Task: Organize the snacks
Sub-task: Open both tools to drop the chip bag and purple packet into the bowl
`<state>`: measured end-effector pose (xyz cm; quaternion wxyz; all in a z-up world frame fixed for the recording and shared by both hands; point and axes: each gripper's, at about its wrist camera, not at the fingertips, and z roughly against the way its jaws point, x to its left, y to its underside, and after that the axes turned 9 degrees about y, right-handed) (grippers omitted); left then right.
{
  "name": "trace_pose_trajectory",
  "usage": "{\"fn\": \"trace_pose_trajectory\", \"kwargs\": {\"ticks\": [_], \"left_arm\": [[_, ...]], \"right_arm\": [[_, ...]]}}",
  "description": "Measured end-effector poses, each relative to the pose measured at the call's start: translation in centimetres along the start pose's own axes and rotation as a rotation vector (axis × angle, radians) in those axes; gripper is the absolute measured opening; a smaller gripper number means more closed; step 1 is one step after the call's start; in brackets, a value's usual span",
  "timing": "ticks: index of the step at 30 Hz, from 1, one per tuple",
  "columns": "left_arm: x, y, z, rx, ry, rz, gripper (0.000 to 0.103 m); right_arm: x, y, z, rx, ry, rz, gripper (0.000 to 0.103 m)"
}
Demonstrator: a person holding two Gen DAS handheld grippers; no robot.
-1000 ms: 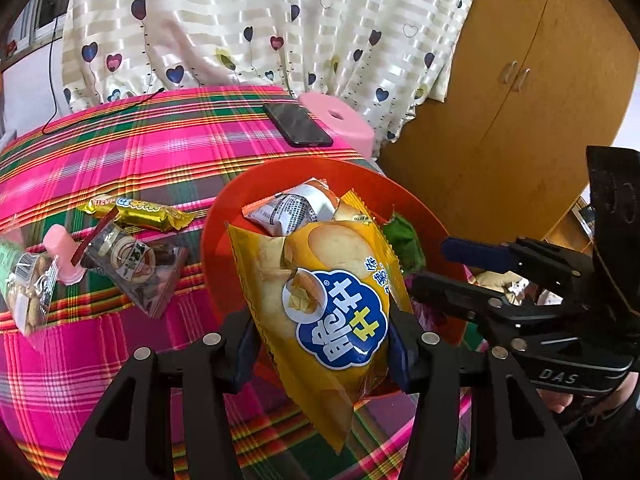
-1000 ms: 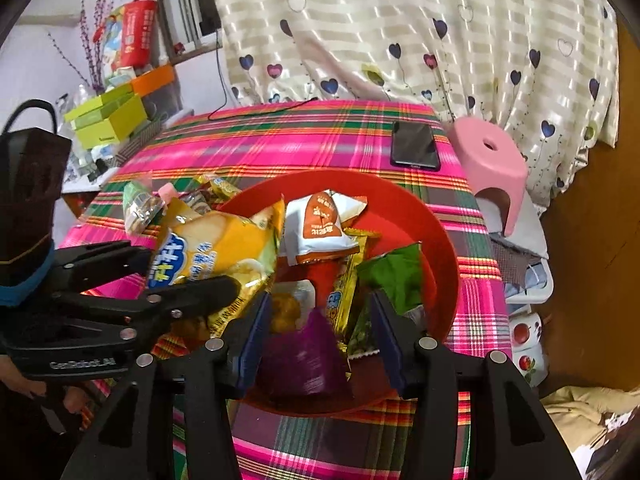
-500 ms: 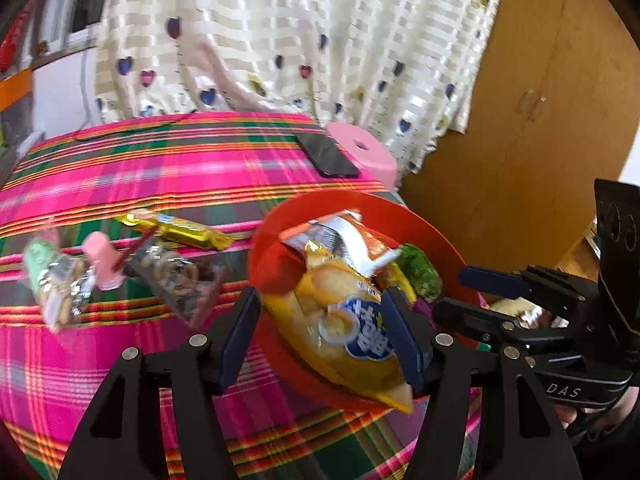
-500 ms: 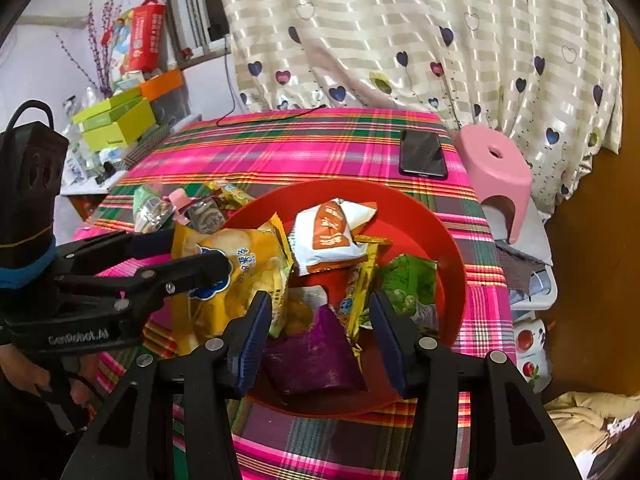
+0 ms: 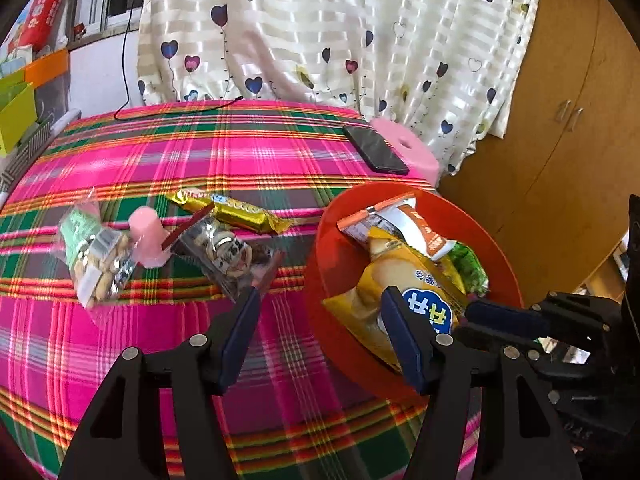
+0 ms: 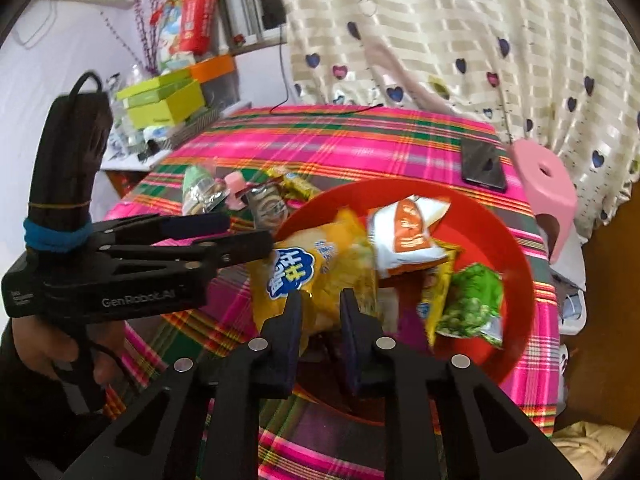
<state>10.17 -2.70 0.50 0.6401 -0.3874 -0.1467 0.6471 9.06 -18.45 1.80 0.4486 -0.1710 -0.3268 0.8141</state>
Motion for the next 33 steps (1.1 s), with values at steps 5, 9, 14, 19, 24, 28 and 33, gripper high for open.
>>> {"fn": "trace_pose_trajectory", "kwargs": {"ticks": [5, 9, 14, 19, 24, 28, 33], "left_arm": [[0.5, -0.4, -1.5, 0.026, -0.040, 0.002, 0.063], [1.1, -0.2, -0.7, 0.013, -0.048, 0.024, 0.063], [1.7, 0.1, 1.1, -0.019, -0.079, 0.043, 0.063], [1.9, 0.5, 2.6, -0.040, -0.073, 0.057, 0.063], [1.7, 1.0, 4.3, -0.070, -0.062, 0.051, 0.063], [1.8, 1.5, 5.6, -0.091, -0.067, 0.052, 0.063], [2.7, 2.2, 6.6, -0.100, -0.076, 0.078, 0.063]], "right_arm": [[0.3, -1.0, -1.9, 0.016, 0.011, 0.023, 0.017], [0.5, -1.7, -3.7, 0.045, 0.051, 0.030, 0.017], [0.6, -1.7, -3.0, 0.030, 0.047, 0.014, 0.019], [0.7, -1.6, -1.3, 0.005, 0.050, -0.007, 0.025], [1.4, -1.6, 0.2, -0.019, 0.050, -0.011, 0.033], [2.6, -1.6, 1.0, -0.032, 0.038, 0.005, 0.037], [3.8, -1.6, 1.5, -0.039, 0.023, 0.028, 0.038]]}}
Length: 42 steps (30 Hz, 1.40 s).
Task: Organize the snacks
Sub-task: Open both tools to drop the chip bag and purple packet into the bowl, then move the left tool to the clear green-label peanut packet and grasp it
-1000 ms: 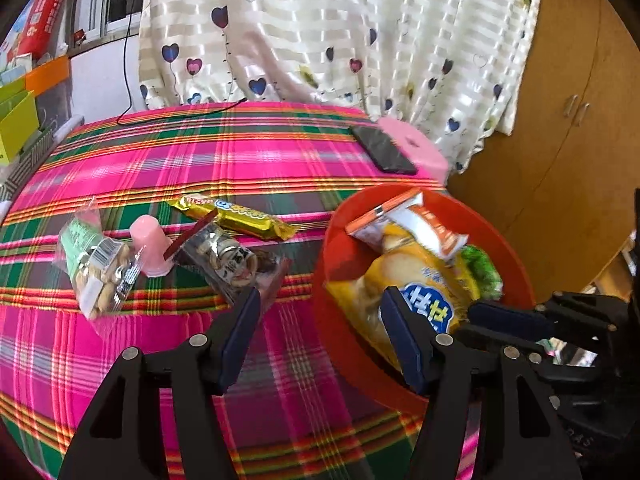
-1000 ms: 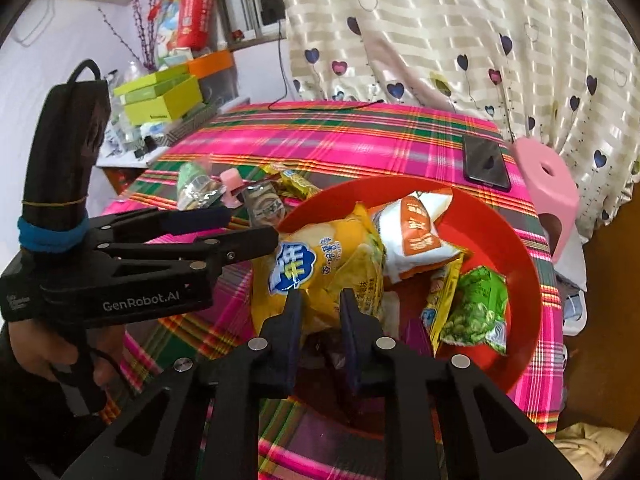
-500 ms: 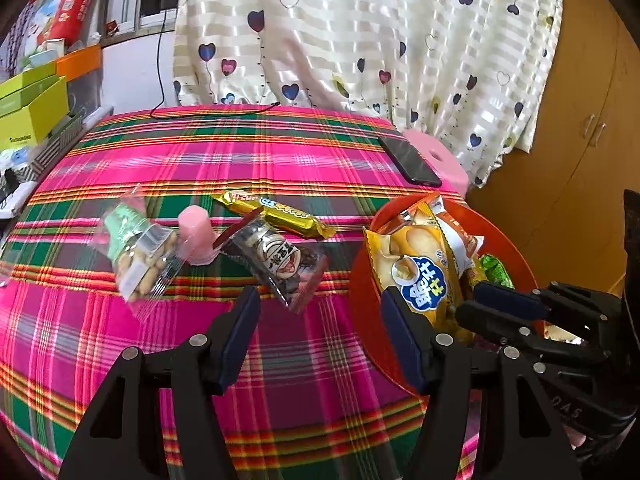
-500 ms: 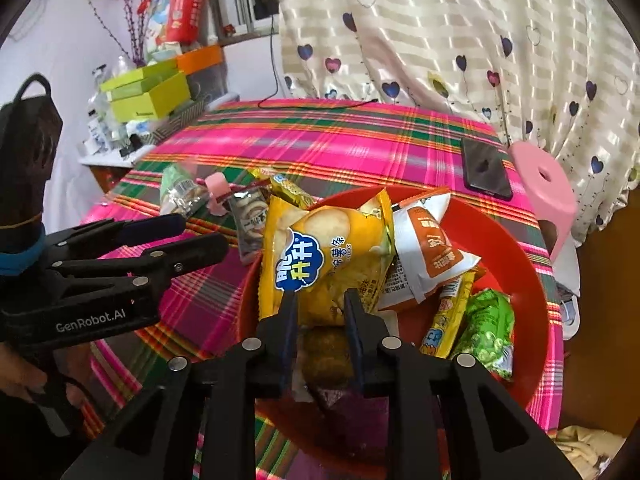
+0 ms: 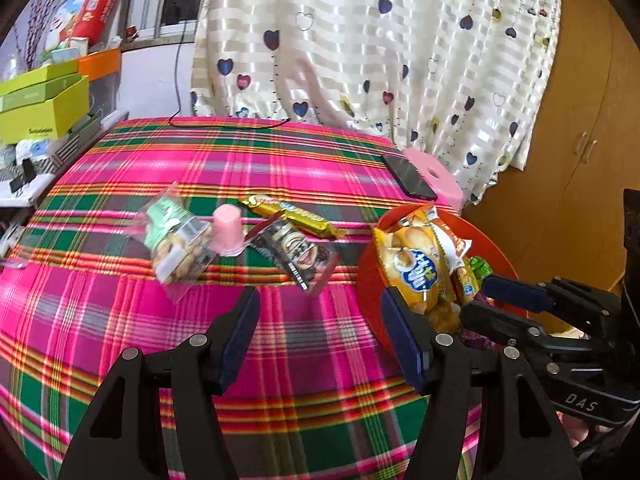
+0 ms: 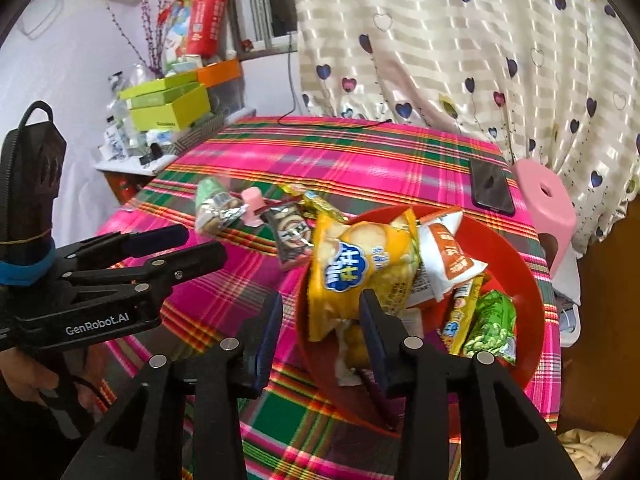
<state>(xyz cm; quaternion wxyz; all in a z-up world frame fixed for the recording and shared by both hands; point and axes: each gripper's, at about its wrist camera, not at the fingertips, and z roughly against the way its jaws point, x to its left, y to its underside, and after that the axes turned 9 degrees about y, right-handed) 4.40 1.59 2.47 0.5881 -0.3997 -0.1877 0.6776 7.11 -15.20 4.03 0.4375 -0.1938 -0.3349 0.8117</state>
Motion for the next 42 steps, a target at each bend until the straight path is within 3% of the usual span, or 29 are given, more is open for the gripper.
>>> {"fn": "trace_pose_trajectory", "kwargs": {"ticks": [21, 32, 42], "left_arm": [[4.5, 3.0, 1.4, 0.012, -0.019, 0.111, 0.063], [6.7, 2.9, 1.8, 0.009, -0.014, 0.169, 0.063], [10.0, 2.0, 1.9, -0.014, -0.031, 0.250, 0.063]], "right_arm": [[2.2, 0.1, -0.5, 0.014, -0.038, 0.041, 0.041], [4.0, -1.2, -1.9, 0.021, -0.064, 0.100, 0.049], [5.8, -2.7, -3.7, 0.038, -0.081, 0.146, 0.050]]}}
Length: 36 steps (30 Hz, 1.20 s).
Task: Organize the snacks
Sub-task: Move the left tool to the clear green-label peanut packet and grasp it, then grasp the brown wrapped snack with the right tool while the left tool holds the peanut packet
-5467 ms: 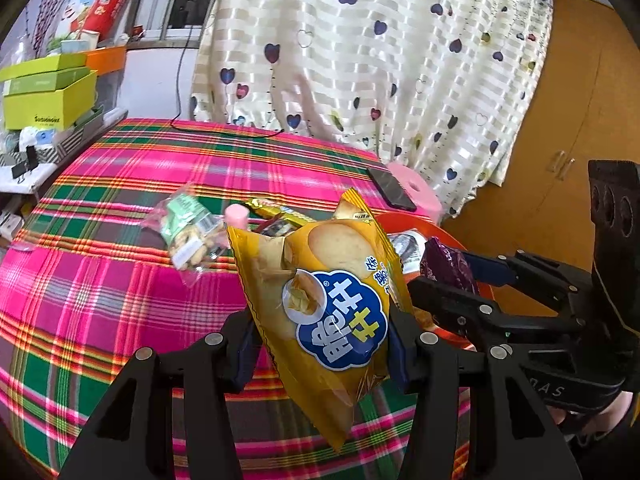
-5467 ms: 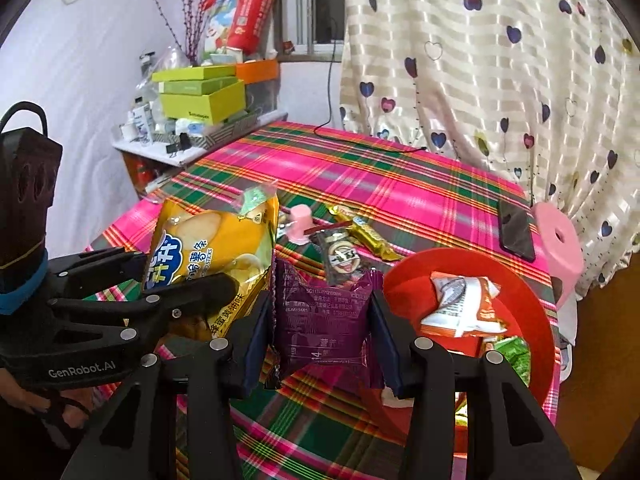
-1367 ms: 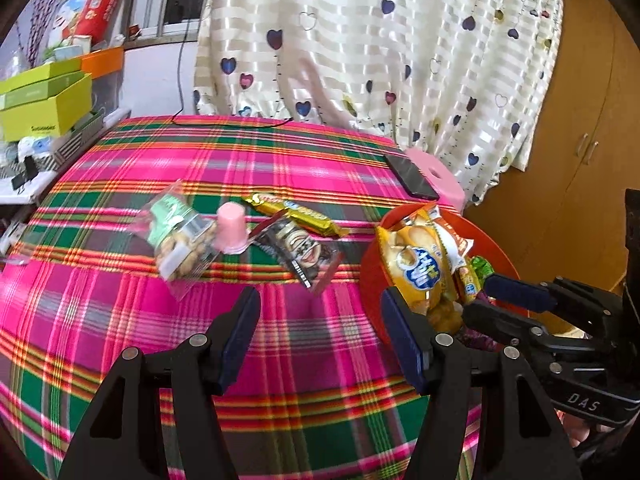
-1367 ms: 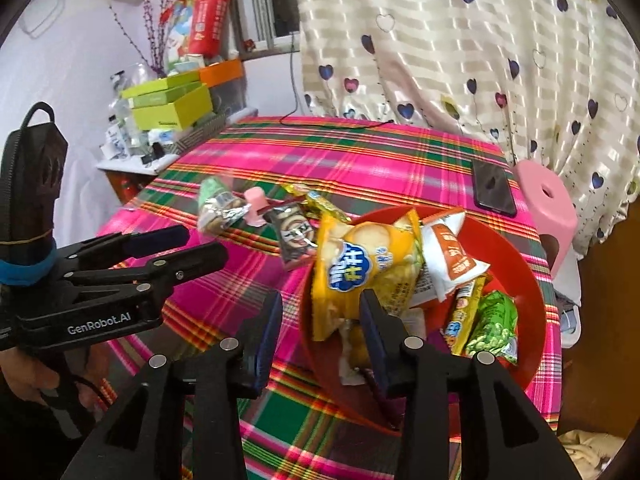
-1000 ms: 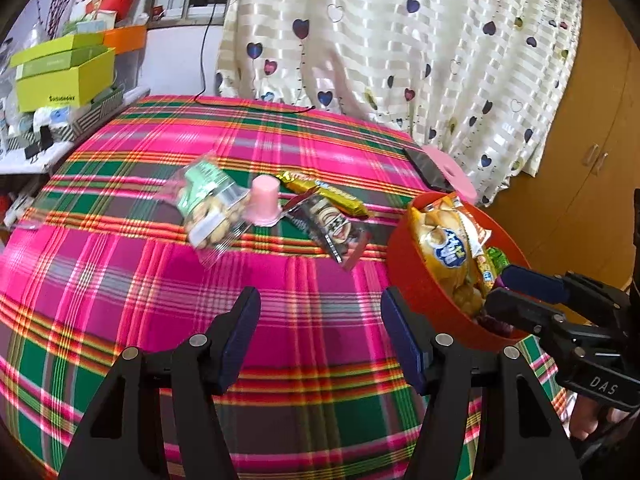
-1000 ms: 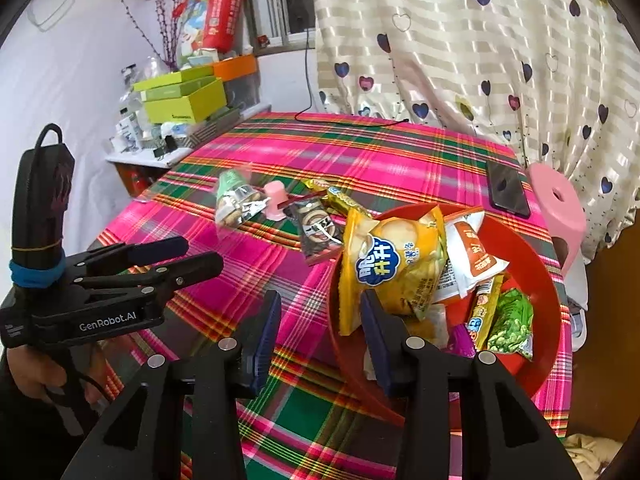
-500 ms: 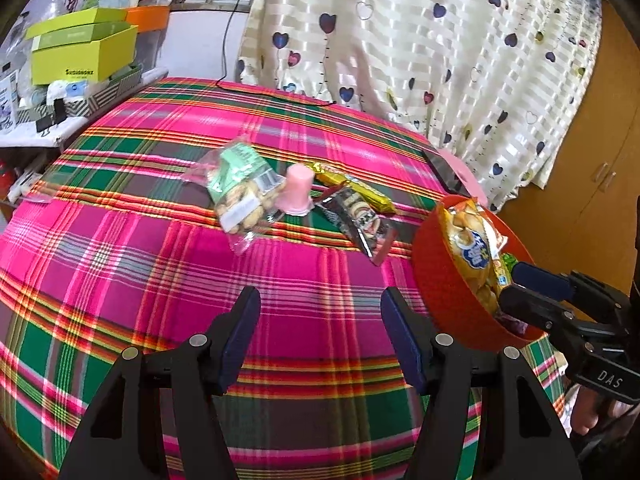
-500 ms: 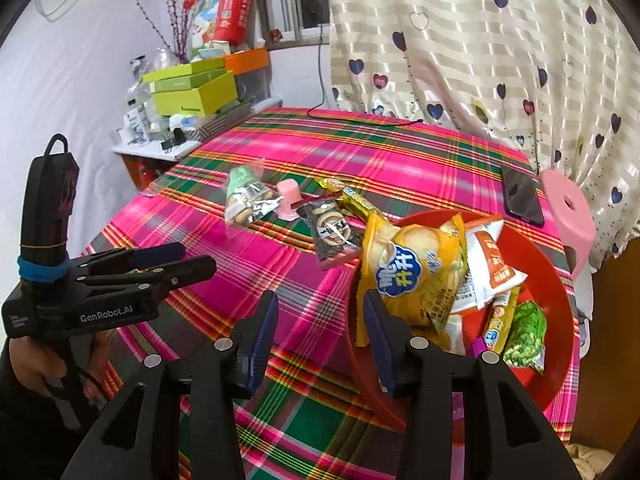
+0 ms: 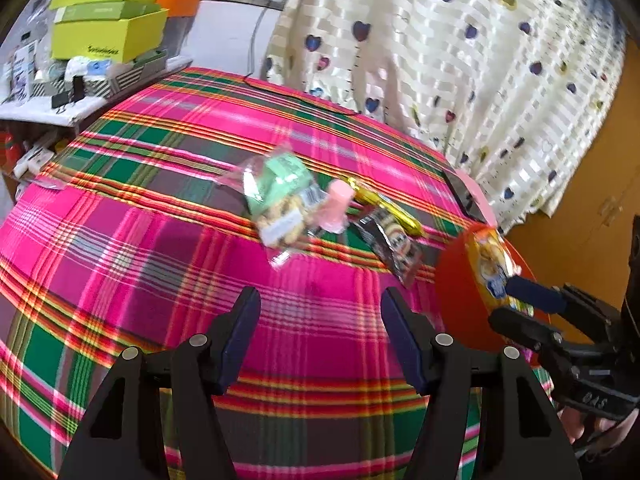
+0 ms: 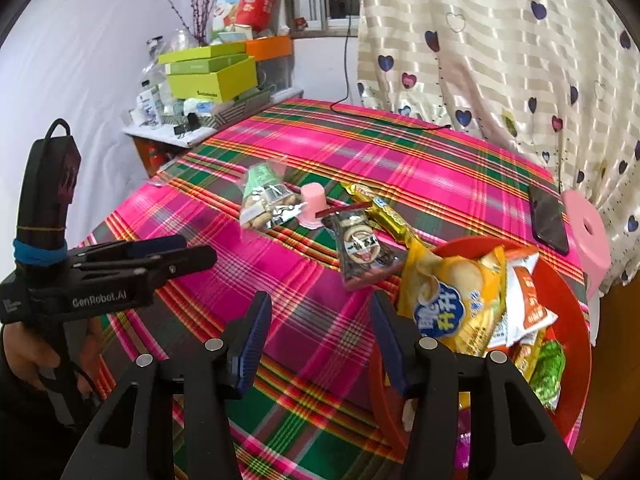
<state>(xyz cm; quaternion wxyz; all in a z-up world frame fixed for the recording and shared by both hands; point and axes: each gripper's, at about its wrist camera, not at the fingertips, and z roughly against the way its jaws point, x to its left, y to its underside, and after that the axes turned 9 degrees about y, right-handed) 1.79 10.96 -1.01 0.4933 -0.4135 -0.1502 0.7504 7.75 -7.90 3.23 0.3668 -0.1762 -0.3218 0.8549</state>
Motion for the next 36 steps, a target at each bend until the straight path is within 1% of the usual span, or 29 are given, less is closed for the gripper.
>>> {"fn": "trace_pose_trajectory", "kwargs": {"ticks": [5, 8, 11, 16, 18, 21, 25, 30, 33, 36], "left_arm": [[1.8, -1.7, -0.6, -0.016, 0.030, 0.083, 0.063], [2.5, -2.9, -1.4, -0.032, 0.054, 0.120, 0.063], [2.8, -3.8, -2.4, -0.042, 0.062, 0.153, 0.063], [3.4, -5.3, -4.5, -0.042, 0.042, 0.187, 0.063], [3.8, -5.7, -5.4, -0.041, 0.011, 0.206, 0.063], [4.3, -6.4, -6.4, -0.050, -0.014, 0.238, 0.063], [4.2, -7.2, -7.4, -0.060, -0.035, 0.237, 0.063], [4.7, -7.4, -9.9, 0.005, -0.075, 0.240, 0.064], [4.6, -7.1, -10.1, 0.011, -0.069, 0.197, 0.065], [4.1, -6.8, -9.5, 0.011, -0.088, 0.135, 0.060]], "right_arm": [[0.5, -0.7, -0.6, -0.002, -0.004, 0.013, 0.050], [0.4, -1.3, -1.0, -0.005, 0.001, 0.016, 0.051], [0.3, -2.0, -1.5, -0.006, 0.009, 0.020, 0.051], [-0.1, -3.0, -2.5, 0.001, 0.022, 0.027, 0.052], [-0.2, -3.4, -3.0, 0.007, 0.028, 0.033, 0.052], [-0.4, -4.0, -3.7, 0.015, 0.037, 0.041, 0.053], [-0.7, -4.6, -4.6, 0.023, 0.043, 0.041, 0.053], [-0.9, -5.0, -5.7, 0.043, 0.048, 0.043, 0.053], [-0.9, -5.3, -6.3, 0.059, 0.054, 0.048, 0.053], [-0.8, -5.7, -6.9, 0.078, 0.055, 0.070, 0.053]]}}
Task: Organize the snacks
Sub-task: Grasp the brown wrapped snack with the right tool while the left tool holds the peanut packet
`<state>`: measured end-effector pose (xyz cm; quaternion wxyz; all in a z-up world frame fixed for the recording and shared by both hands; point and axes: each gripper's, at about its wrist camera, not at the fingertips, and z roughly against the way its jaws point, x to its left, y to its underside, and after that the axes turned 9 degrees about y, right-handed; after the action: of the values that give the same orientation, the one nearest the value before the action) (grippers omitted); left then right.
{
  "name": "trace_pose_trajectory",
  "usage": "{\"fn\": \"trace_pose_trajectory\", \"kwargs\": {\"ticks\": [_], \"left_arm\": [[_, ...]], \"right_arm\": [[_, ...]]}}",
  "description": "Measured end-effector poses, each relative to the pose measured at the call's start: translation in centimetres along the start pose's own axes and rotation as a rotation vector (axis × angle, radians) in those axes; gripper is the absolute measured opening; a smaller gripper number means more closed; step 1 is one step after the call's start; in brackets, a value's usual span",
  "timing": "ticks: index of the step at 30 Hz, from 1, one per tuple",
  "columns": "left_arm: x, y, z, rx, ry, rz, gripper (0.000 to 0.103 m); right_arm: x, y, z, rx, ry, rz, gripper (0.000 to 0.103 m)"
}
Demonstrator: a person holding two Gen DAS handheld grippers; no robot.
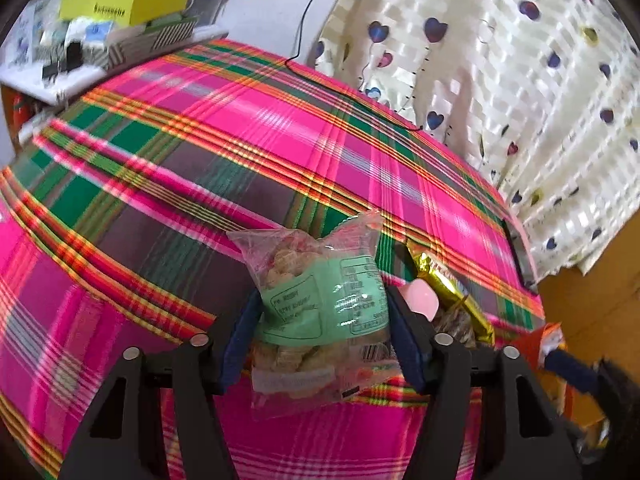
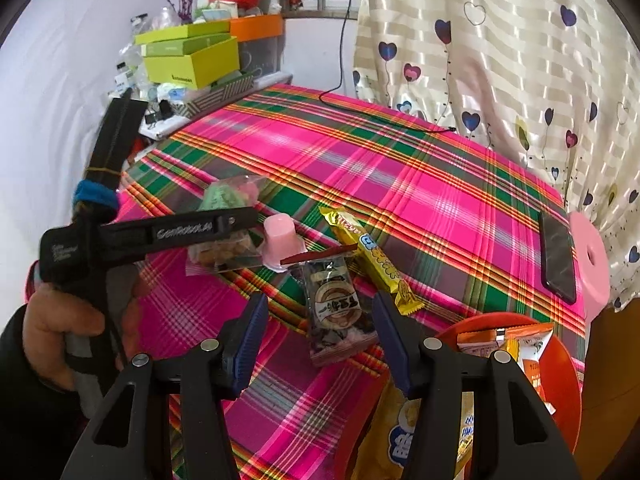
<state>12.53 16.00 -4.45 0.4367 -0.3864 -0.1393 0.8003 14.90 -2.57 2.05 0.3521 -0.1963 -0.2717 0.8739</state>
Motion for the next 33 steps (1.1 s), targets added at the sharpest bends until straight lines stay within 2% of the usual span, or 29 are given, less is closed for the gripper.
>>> {"fn": "trace_pose_trajectory", "kwargs": {"ticks": [4, 13, 17, 21, 25, 27, 28, 33], "left_arm": [[0.1, 0.8, 1.0, -0.001, -0.014, -0.039, 0.057], [0.6, 2.1, 3.2, -0.002, -0.041, -0.088, 0.056], [1.0, 2.4, 4.1, -0.009, -0.067, -0.096, 0.056], [1.3, 2.6, 5.0, -0.025, -0.091, -0.101, 0.056], [1.3, 2.7, 5.5, -0.036, -0.101, -0.108, 0.056], [1.2, 2.8, 5.6, -0.038, -0.100, -0.110, 0.056], [1.2, 2.9, 5.7, -0.040, -0.100, -0.111, 0.056], [0.8, 3.1, 6.3, -0.052, -0.104, -0.119, 0.056]], "right_arm": [[0.5, -0.9, -1.3, 0.040, -0.018, 0.061, 0.053], [1.4, -3.0, -6.1, 0.218, -0.019, 0.190, 0.053], [1.9, -3.1, -8.6, 0.306, 0.003, 0.211, 0.053], [2.3, -3.1, -10.1, 0.354, 0.009, 0.207, 0.053], [2.1, -3.3, -10.5, 0.352, 0.005, 0.170, 0.049], [2.4, -3.4, -10.4, 0.341, 0.007, 0.175, 0.039], [2.5, -3.3, -10.3, 0.334, 0.012, 0.178, 0.038], [2.7, -2.8, -9.4, 0.297, 0.019, 0.166, 0.033]]}}
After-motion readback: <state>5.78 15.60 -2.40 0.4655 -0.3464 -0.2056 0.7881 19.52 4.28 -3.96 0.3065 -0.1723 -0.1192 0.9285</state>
